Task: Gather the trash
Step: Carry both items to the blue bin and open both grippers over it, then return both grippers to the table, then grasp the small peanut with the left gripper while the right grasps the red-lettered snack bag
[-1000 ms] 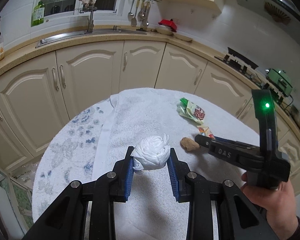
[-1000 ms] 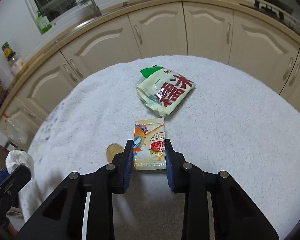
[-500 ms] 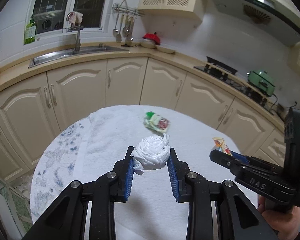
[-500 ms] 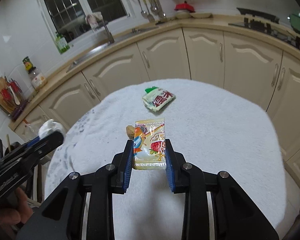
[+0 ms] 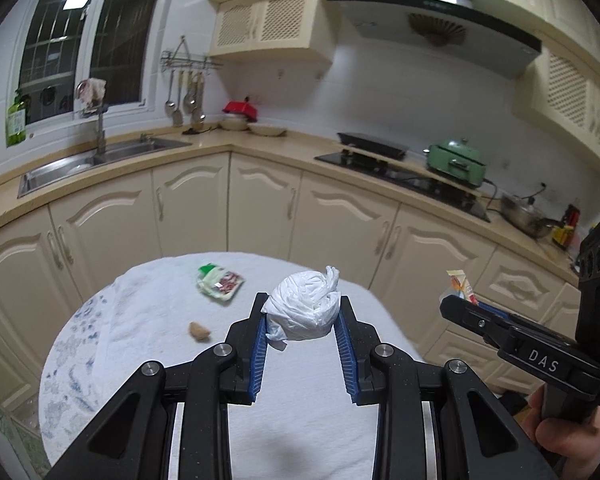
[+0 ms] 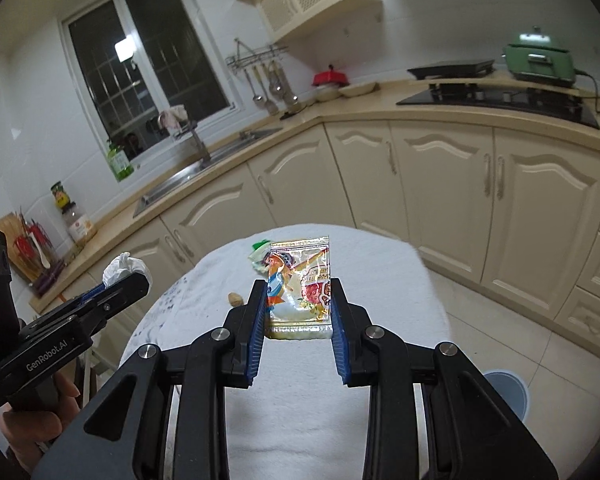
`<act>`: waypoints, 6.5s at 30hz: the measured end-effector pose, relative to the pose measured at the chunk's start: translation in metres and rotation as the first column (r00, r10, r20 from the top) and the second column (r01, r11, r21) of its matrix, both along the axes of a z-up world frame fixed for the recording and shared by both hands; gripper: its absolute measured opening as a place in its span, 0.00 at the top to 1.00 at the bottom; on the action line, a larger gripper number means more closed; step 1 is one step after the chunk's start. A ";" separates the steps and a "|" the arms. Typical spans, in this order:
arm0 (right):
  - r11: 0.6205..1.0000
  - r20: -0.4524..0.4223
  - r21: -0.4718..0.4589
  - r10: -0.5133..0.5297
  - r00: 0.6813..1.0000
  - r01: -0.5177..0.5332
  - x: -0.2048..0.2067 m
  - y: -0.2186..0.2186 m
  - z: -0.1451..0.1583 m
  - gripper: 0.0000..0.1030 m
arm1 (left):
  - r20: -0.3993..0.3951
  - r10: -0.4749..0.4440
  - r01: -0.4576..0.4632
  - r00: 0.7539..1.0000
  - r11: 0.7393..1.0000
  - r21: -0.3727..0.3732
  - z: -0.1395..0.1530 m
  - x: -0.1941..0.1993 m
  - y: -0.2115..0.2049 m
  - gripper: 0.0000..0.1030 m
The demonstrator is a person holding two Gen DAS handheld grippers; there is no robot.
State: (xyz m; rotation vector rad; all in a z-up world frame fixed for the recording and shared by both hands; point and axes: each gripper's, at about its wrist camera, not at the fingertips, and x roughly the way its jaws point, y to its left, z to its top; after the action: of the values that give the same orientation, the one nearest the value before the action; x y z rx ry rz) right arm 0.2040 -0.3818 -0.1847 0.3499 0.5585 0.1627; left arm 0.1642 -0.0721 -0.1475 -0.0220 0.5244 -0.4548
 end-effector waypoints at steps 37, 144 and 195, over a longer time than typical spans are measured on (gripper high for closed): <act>0.855 -0.258 0.101 -0.471 0.844 0.508 -0.081 -0.273 -0.123 0.72 | -0.303 -0.438 0.498 0.846 0.852 0.159 -0.075 0.073 -0.338 0.73; 0.993 -0.275 -0.095 0.042 0.961 -0.071 0.187 0.084 -0.088 0.00 | -0.335 0.129 -0.107 0.933 0.991 0.084 -0.136 0.274 0.034 0.82; 0.962 -0.370 -0.219 0.073 0.926 -0.164 0.285 0.189 -0.150 0.28 | -0.236 0.260 -0.262 0.936 0.965 0.022 -0.086 0.166 0.128 0.82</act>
State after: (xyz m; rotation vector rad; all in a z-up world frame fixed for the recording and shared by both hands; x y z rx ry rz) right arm 0.4892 -0.1930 -0.3348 0.0997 0.9545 0.1454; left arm 0.3297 0.0556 -0.2332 -0.1556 0.7442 -0.1944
